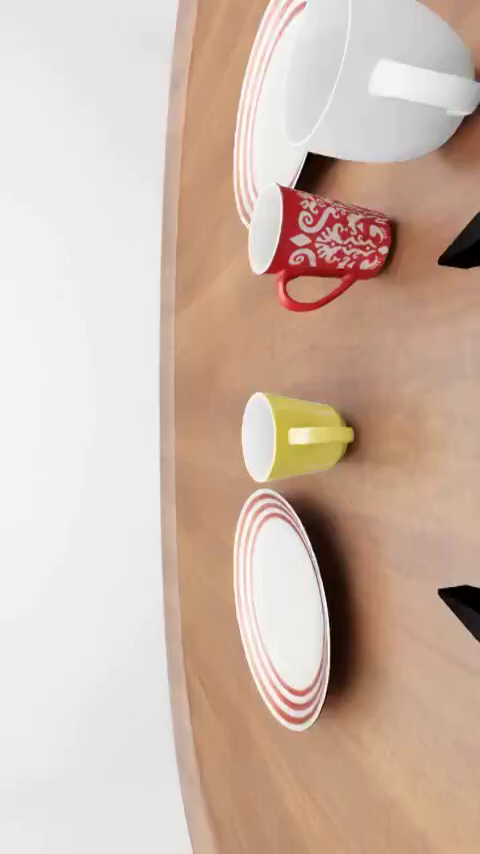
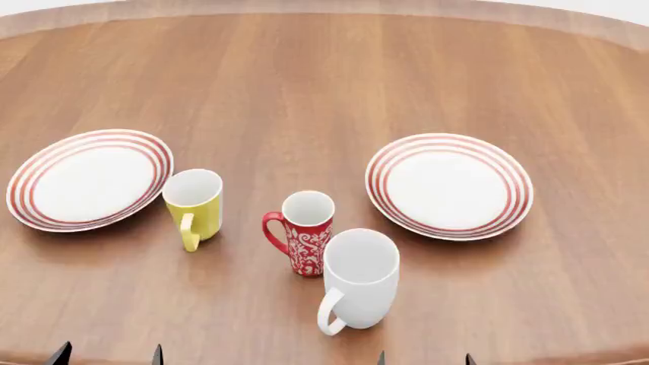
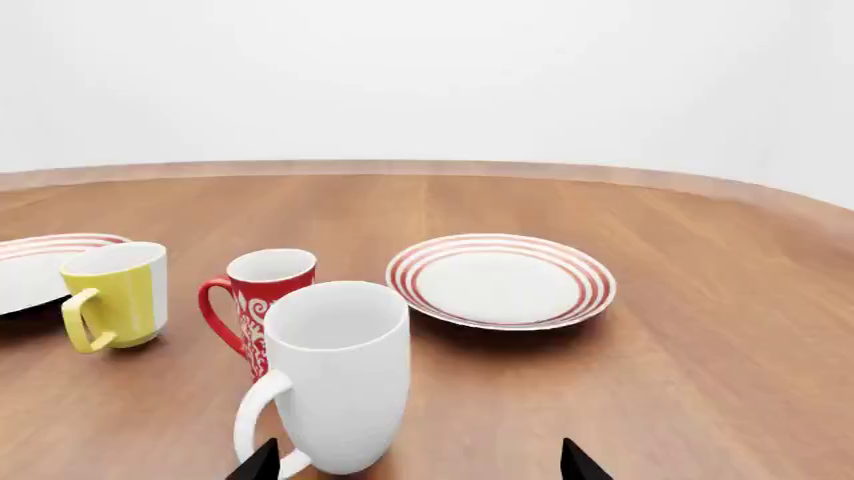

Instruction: Put the red mug on the left plate.

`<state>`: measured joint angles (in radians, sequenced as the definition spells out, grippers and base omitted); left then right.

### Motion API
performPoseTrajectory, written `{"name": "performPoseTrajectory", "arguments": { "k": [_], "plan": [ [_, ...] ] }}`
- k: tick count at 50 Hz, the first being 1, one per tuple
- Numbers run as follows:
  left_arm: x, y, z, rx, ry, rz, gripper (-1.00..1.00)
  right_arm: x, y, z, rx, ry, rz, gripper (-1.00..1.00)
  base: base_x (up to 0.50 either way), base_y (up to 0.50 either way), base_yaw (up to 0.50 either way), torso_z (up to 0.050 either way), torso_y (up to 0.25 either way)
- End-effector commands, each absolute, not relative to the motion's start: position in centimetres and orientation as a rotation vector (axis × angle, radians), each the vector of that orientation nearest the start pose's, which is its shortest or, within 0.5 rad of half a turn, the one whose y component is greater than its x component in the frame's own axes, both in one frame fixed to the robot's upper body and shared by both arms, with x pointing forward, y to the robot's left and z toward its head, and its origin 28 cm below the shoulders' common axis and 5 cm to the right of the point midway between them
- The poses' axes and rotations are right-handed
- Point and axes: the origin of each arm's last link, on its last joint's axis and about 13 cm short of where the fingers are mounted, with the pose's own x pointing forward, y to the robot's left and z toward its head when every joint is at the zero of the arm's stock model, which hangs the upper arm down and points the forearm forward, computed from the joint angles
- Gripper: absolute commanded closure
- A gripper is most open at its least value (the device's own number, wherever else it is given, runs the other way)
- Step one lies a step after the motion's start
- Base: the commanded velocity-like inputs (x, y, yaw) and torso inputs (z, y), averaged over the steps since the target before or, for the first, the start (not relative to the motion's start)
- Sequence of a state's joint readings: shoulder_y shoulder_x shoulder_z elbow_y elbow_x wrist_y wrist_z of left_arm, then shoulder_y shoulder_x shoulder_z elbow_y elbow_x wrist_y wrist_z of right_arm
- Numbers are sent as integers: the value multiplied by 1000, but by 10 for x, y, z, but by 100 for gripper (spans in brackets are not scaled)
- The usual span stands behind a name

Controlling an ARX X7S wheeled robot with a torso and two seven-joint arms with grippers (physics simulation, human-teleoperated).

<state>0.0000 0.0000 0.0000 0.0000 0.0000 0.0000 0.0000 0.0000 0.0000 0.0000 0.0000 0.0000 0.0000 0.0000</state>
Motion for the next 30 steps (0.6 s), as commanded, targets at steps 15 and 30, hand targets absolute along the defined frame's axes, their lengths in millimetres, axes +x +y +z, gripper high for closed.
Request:
{"name": "performPoseTrajectory", "arguments": {
  "k": [15, 30],
  "plan": [
    [199, 203, 29, 40, -48, -8, -100, 191, -93, 40, 7, -72, 42, -100, 10, 1, 0, 0, 0],
    [201, 204, 27, 30, -40, 9, -100, 189, -91, 39, 14, -84, 65, -100, 295, 251, 0, 0, 0]
  ]
}}
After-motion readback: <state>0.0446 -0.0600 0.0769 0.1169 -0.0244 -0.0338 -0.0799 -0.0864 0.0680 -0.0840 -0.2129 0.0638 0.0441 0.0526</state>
